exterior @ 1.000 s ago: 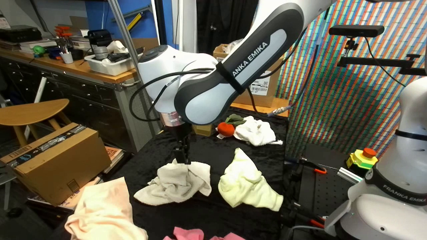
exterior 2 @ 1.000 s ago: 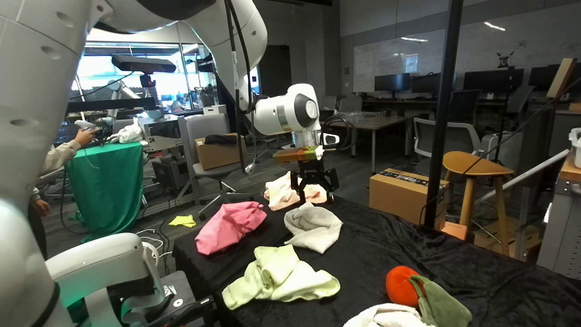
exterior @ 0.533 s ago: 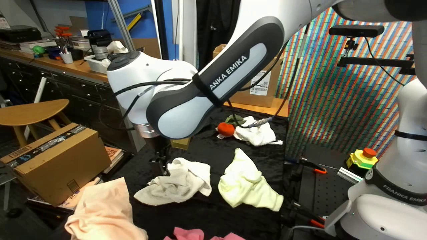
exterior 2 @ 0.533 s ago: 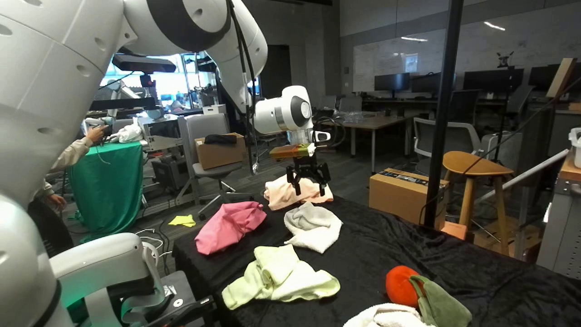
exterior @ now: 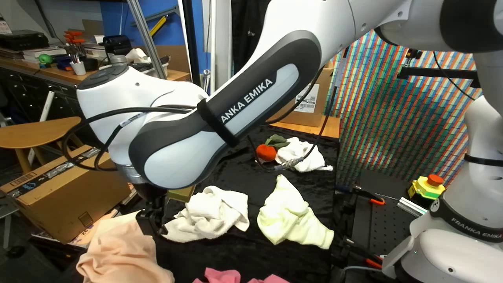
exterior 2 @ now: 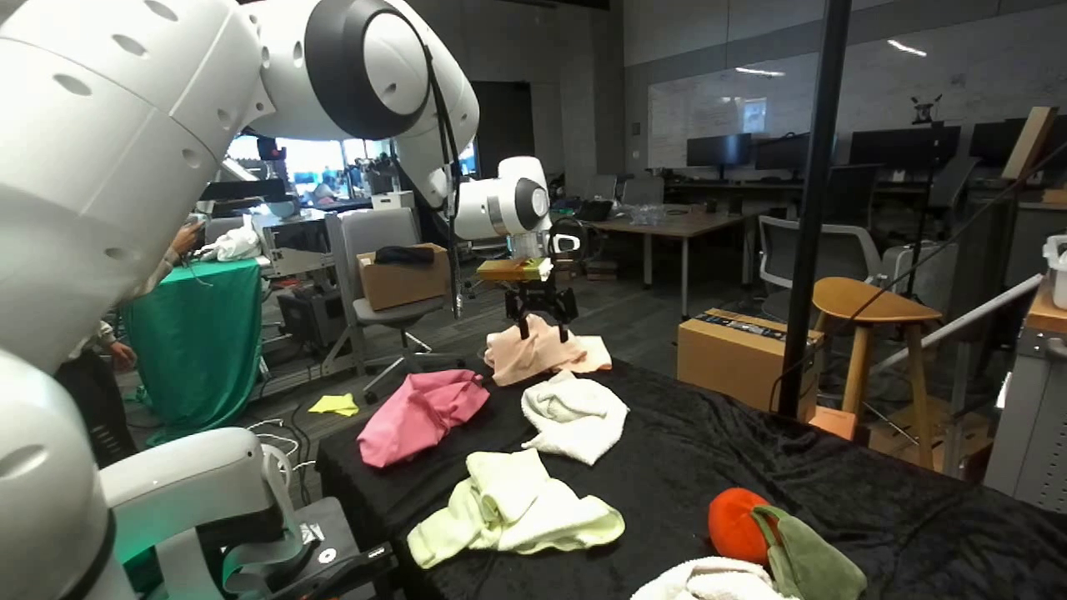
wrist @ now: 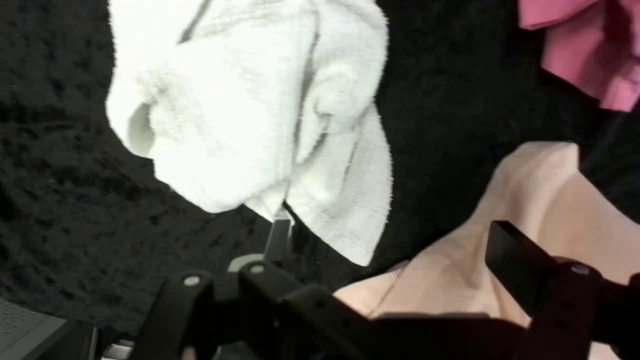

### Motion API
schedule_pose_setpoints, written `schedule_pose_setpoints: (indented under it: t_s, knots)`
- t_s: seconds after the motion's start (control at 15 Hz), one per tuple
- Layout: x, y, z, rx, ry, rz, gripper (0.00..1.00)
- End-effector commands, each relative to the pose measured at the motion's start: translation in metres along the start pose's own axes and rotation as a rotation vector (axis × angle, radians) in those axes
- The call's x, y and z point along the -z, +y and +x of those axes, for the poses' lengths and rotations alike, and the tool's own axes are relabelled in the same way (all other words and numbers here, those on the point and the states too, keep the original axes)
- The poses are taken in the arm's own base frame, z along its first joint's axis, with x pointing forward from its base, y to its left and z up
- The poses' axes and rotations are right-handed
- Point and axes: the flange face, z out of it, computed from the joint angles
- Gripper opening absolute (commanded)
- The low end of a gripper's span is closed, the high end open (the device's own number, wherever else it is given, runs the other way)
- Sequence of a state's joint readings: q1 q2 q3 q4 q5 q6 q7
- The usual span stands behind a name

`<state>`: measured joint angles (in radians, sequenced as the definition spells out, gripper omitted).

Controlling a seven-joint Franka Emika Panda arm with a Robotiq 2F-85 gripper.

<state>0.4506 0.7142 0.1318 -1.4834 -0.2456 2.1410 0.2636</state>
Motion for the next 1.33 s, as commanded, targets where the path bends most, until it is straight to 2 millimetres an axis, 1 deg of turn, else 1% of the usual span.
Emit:
schedule_pose_setpoints:
  t_s: [0.0,0.27,0.33,0.4,0.6,0.87,1.0,1.27]
  knots:
    - [0.005,-0.037,0.016,-0.029,0.005,0.082,1.0]
    - [0.0,-0.075,0.015,-0.036,0.022,0.136,1.0]
    - [-0.002,-0.083,0.015,-0.038,0.033,0.145,1.0]
    - [0.001,-0.09,0.013,-0.039,0.042,0.153,1.0]
    - [0.002,-0.11,0.014,-0.073,0.124,0.187,1.0]
    - [-0.002,-0.124,0.017,-0.095,0.191,0.237,1.0]
    - [-0.009,-0.128,0.018,-0.097,0.209,0.245,1.0]
    - [-0.031,-0.132,0.021,-0.106,0.233,0.251,1.0]
